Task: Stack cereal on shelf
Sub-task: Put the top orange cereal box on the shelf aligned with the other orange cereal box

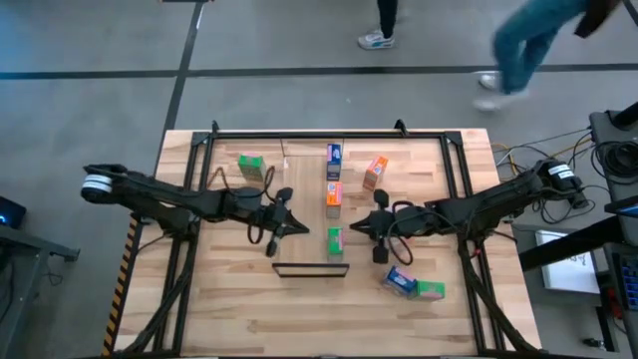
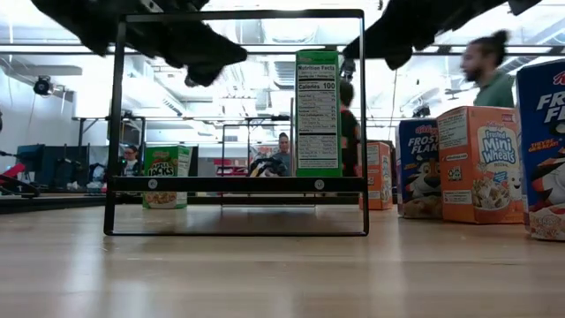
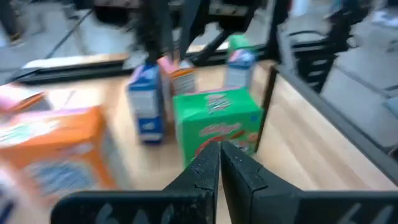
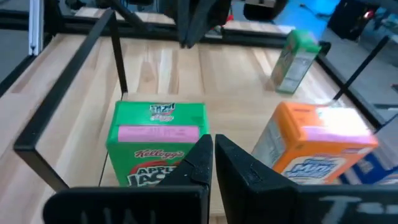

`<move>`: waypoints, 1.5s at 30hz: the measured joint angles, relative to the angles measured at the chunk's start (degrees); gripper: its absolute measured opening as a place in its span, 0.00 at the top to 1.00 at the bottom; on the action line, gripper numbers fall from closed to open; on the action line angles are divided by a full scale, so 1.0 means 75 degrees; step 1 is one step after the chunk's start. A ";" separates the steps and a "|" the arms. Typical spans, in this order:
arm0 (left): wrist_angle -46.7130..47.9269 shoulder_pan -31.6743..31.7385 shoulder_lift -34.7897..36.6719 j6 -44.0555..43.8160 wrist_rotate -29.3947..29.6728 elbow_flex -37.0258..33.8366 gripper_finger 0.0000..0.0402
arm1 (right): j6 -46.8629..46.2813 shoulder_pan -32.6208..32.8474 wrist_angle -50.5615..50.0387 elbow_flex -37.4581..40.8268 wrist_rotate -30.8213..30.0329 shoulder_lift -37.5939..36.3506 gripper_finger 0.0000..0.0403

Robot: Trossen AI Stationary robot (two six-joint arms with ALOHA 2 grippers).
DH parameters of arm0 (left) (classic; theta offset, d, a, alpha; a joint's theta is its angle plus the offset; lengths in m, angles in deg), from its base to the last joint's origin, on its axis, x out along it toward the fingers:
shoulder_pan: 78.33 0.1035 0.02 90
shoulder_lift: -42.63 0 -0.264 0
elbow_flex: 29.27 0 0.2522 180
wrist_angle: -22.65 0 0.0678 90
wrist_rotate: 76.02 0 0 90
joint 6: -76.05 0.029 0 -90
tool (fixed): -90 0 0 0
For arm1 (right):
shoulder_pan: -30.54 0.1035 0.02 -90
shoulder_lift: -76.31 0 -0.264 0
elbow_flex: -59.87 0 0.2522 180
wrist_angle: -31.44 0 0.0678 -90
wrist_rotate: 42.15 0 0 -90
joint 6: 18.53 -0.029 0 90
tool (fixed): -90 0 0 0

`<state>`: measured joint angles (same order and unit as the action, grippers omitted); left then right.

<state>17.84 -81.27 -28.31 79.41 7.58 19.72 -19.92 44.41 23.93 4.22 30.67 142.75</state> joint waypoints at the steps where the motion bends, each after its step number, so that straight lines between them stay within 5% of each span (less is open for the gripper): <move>1: 0.0514 0.0000 0.0260 0.0000 0.0362 0.0069 1.00 | 0.0046 0.0000 0.0017 0.0000 -0.0005 -0.0085 0.98; 7: 0.4227 0.0187 0.1215 -0.0115 0.3025 0.1172 1.00 | 0.0305 -0.0003 -0.0059 -0.0003 -0.0121 -0.0468 0.98; 14: 0.6934 0.0882 0.1181 0.0164 0.3389 0.2418 1.00 | 0.0230 -0.0003 -0.0030 -0.0003 -0.0142 -0.0601 0.98; 24: 0.7896 0.1565 0.1444 0.0945 0.3388 0.2508 1.00 | -0.0919 -0.0269 -0.0954 -0.0841 -0.0712 -0.0542 0.98; 35: 0.7896 0.1556 0.1921 0.0512 0.3381 0.2093 1.00 | -0.1679 -0.1667 -0.5902 -0.3995 -0.0597 0.0651 0.98; 41: 0.7852 0.1556 0.2030 0.0258 0.3381 0.2086 1.00 | -0.1327 -0.3081 -0.8747 -0.5369 0.0800 0.1491 0.98; 45: 0.7803 0.1556 0.2010 0.0158 0.3381 0.2086 1.00 | -0.0023 -0.4015 -0.9745 -0.5655 0.1525 0.1927 0.98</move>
<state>76.36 -69.60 -13.23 80.59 32.94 35.36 -20.09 14.30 -49.16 -38.19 42.11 157.20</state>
